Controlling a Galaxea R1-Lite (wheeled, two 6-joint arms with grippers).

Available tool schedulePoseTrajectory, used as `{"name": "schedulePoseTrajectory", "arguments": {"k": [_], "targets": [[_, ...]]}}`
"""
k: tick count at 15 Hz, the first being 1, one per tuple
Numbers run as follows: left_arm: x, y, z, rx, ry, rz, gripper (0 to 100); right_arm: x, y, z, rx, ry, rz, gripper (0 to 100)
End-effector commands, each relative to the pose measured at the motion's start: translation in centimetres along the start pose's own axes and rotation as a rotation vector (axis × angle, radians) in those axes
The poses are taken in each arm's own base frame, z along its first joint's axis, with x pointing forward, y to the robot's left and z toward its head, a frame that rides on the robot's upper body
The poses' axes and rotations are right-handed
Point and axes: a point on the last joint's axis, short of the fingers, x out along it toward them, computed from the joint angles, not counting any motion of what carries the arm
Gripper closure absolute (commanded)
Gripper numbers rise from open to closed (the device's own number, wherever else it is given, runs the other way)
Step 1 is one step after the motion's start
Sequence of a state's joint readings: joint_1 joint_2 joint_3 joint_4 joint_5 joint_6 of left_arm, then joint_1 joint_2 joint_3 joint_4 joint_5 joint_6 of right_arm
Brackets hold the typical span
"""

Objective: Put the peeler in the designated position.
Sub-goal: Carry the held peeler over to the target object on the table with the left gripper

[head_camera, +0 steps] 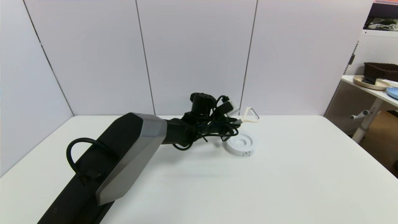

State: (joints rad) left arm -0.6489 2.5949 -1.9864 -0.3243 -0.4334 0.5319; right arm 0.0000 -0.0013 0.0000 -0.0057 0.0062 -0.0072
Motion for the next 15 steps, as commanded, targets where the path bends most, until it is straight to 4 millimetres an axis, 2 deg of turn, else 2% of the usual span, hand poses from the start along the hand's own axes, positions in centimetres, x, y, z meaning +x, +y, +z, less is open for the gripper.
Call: {"name": "schedulePoseTrajectory", "arguments": {"k": [1,15], "targets": [[-0.06,0.1,0.05,0.005,-0.004,0.002,100,0.0,0.0,0.0,0.0,-0.001,0.0,0],[-0.47,0.92,-0.35,0.015,-0.002,0.023,100,0.0,0.0,0.0,0.0,-0.001,0.001,0]]}}
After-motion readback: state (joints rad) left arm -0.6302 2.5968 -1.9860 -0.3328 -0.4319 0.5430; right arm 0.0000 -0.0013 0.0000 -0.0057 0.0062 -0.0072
